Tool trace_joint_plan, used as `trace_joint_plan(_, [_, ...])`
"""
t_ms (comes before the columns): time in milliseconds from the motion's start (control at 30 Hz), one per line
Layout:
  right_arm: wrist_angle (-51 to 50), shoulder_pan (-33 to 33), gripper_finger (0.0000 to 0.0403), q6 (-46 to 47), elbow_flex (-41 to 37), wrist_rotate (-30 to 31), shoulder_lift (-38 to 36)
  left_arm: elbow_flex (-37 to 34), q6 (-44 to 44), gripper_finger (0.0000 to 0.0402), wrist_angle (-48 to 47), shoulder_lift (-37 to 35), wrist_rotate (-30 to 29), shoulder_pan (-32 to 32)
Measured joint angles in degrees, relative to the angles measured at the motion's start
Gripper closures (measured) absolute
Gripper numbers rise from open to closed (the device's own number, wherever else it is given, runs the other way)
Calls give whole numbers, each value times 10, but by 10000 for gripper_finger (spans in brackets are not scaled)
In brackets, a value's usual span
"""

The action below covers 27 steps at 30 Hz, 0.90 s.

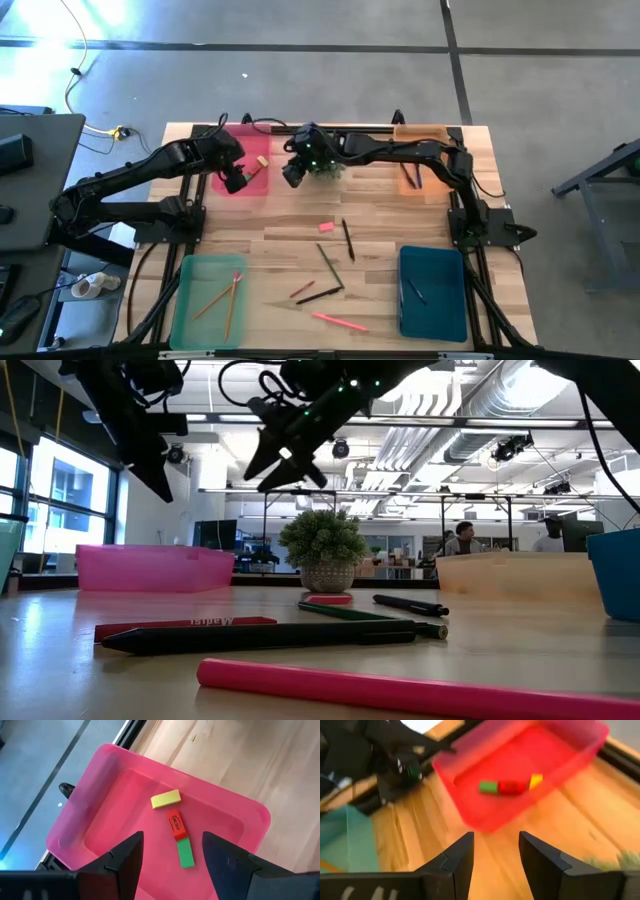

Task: Sort crayons/erasers/pens/pencils in bins
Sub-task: Put the top black pen into the orange bin

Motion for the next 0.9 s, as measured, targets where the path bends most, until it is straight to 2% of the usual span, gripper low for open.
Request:
trace_joint_plan(533, [-297,70,254,-42,0,6,-26,0,-6,212,0,0,9,0])
trace_joint_plan(900, [-430,132,254,-56,-18,30,-25,0,-7,212,1,1,10,0])
